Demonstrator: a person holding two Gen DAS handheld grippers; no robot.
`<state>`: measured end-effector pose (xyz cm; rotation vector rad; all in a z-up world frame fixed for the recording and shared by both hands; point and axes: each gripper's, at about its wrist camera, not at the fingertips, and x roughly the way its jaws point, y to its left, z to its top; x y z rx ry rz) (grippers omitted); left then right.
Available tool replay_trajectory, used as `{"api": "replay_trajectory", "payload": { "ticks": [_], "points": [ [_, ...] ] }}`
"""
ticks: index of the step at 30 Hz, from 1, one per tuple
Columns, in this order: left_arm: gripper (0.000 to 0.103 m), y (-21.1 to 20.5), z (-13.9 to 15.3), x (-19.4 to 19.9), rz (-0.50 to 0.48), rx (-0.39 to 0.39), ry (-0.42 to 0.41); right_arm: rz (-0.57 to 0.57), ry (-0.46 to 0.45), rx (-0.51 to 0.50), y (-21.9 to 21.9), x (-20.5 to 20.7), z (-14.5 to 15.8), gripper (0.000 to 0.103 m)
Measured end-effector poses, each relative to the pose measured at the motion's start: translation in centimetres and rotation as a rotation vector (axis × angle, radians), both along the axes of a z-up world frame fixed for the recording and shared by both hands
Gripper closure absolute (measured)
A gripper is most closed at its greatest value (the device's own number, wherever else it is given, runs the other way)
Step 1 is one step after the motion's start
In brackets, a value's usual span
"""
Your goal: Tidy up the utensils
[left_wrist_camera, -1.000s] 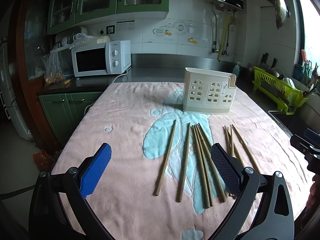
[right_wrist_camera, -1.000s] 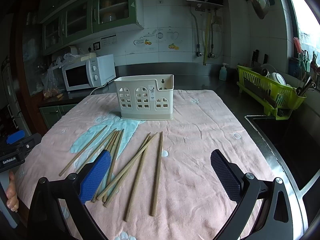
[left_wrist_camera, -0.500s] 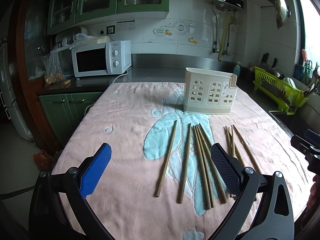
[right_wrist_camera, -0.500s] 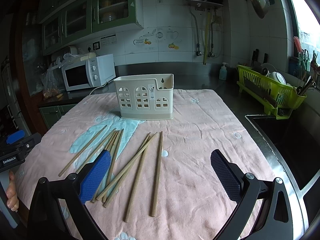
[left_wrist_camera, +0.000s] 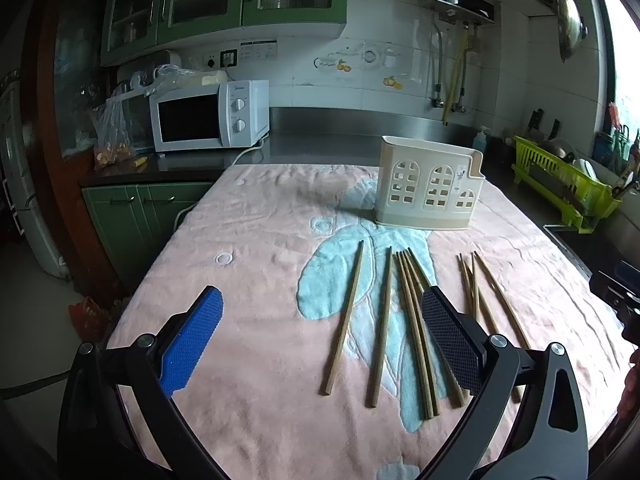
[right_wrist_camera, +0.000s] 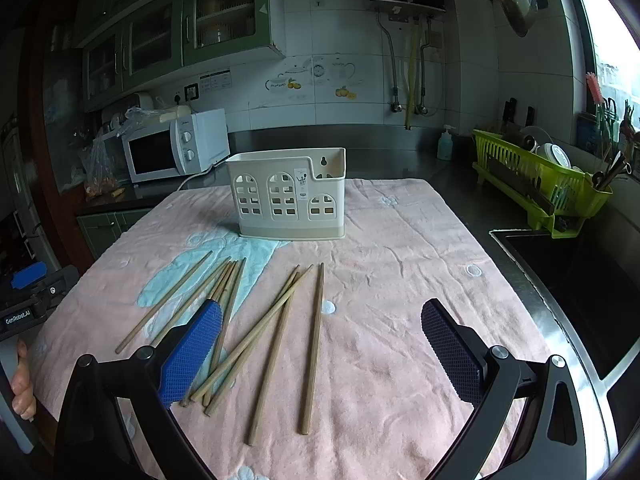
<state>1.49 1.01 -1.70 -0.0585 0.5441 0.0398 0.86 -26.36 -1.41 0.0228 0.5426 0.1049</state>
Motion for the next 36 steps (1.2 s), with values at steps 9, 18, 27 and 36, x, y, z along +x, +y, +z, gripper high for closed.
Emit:
{"api": "replay_trajectory", "payload": {
  "ticks": [9,18,27,36],
  "points": [
    [0.012,0.2,-2.1,0.9,-0.015,0.016,0.062,0.001,0.033,-0.006,-0.3,0.5,-1.7,0.006],
    [0.030,0.0,-5.5,2.2,-0.060,0.007,0.157,0.016,0.080,-0.013,-0.1,0.7,-3.8,0.008],
    [0.053,-0.3,-8.5,3.6,-0.126,-0.024,0.243,0.047,0.157,0.006,0.4,1.2,-6.3,0.023],
    [0.074,-0.7,-9.7,5.6,-0.173,-0.045,0.288,0.069,0.217,0.018,0.8,2.1,-7.9,0.034]
  ]
}}
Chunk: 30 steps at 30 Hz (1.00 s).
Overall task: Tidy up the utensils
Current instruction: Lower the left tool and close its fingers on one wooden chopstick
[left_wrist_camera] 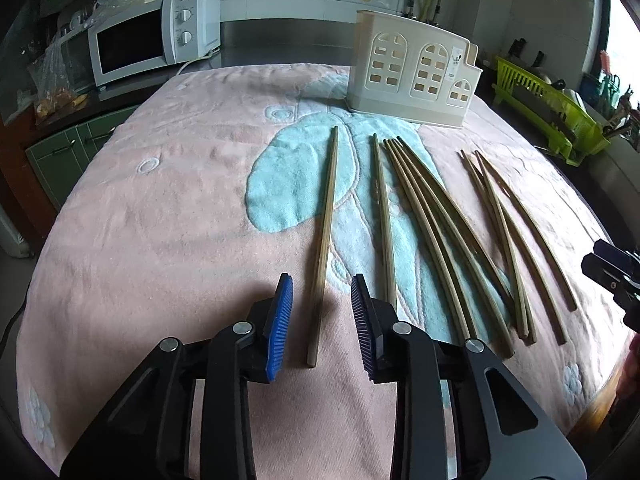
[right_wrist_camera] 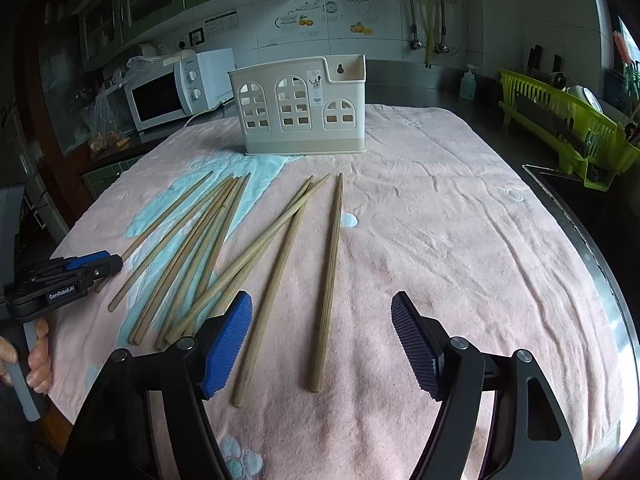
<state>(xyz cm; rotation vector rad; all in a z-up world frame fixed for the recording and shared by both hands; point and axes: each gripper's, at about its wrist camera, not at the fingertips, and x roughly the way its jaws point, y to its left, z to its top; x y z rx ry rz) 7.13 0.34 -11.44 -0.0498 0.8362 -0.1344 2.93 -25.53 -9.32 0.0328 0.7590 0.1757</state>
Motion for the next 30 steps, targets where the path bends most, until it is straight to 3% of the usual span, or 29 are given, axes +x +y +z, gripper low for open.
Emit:
{"api": "replay_trajectory", "payload": {
  "ticks": [7,18,21,28,30],
  "points": [
    [0.079,-0.1,-0.5,1.0,-0.009,-0.002,0.028,0.012,0.041,0.012,0.0,0.7,-1.0,0.043],
    [0.091,-0.2,-0.5,1.5,0.015,0.041,0.045,0.019,0.091,0.036,0.0,1.3,-2.2,0.069],
    [0.091,-0.3,-0.5,1.5,0.018,0.046,0.047,0.021,0.107,0.025,0.4,1.6,-2.6,0.077],
    [0.094,-0.2,-0.4,1.7,0.018,0.044,0.056,0.004,0.120,-0.026,1.1,1.8,-2.9,0.081],
    [0.094,-0.2,-0.4,1.7,0.015,0.040,0.057,-0.012,0.120,-0.037,1.0,1.8,-2.9,0.088]
  ]
}}
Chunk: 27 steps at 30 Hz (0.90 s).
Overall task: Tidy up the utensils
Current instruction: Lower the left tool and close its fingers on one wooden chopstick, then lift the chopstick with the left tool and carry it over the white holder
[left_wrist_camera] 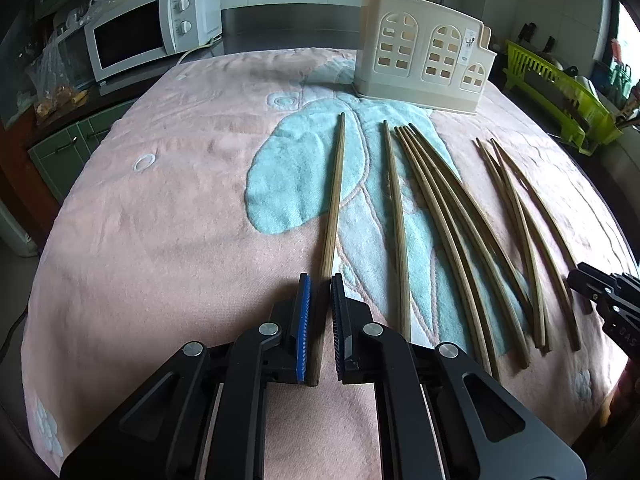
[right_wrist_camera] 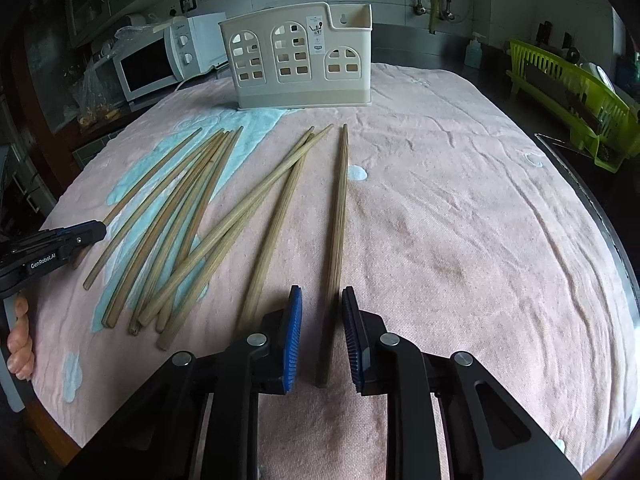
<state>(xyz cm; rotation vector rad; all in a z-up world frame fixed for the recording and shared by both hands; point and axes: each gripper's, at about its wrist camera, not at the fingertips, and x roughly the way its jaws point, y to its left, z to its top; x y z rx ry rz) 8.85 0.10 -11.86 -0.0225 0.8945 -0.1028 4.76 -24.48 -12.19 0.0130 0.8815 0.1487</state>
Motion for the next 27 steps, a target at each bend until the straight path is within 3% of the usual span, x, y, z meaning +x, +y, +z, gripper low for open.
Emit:
{"api": "replay_trajectory", "payload": {
  "ticks": [2,10,19,27],
  "points": [
    [0.094,0.0,0.0,0.1,-0.001,-0.005,0.002,-0.017,0.001,-0.001,-0.3,0.1,0.0,0.096],
    [0.098,0.6,0.3,-0.4,-0.022,-0.072,-0.011,-0.030,-0.041,0.010,-0.8,-0.7,0.9,0.097],
    [0.098,0.7,1.1,-1.2,-0.024,-0.117,-0.038,-0.039,-0.190,0.036,-2.0,-1.9,5.4,0.097],
    [0.098,0.7,4.9,-1.9,-0.032,-0.131,-0.141,-0.024,-0.304,0.056,-2.7,-1.4,9.5,0.097]
  ]
}}
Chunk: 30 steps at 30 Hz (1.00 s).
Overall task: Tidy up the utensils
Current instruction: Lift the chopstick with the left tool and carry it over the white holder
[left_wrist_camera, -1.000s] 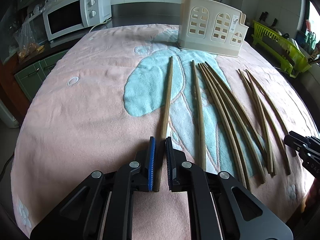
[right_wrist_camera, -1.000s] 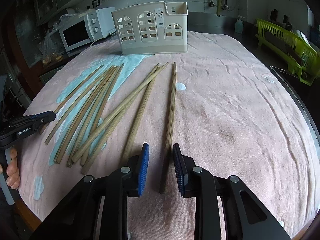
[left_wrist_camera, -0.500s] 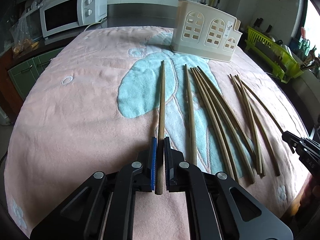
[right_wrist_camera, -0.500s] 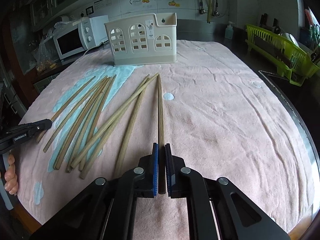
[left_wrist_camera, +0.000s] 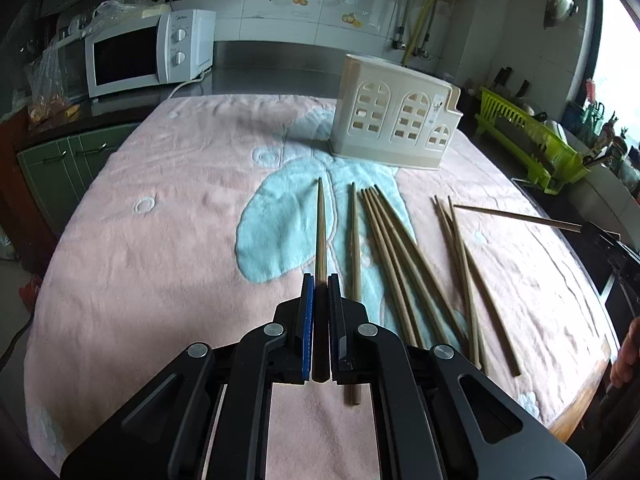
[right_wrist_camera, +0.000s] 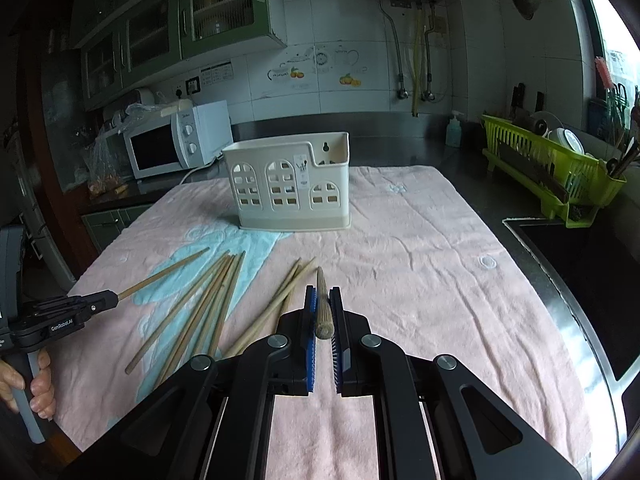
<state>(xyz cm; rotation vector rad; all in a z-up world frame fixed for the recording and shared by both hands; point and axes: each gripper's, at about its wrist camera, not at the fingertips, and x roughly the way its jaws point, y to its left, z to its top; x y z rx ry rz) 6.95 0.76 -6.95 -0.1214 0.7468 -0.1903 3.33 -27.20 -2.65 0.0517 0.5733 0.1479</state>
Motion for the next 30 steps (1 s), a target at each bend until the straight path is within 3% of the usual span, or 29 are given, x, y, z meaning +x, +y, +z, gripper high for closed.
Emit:
{"api": "replay_trajectory", "payload": {
  "ticks": [9,15,30],
  "points": [
    [0.098,-0.6,4.0,1.5,-0.008,0.012,-0.102,0.050,-0.057,0.024,0.0,2.6,3.0,0.097],
    [0.098,-0.6,6.2,3.5,-0.018,0.014,-0.123,0.091,-0.053,0.045,-0.8,5.4,5.0,0.097],
    [0.098,-2.4,15.5,10.1,-0.082,0.018,-0.233,0.158,-0.106,0.035,-3.4,12.0,14.5,0.097]
  ]
}}
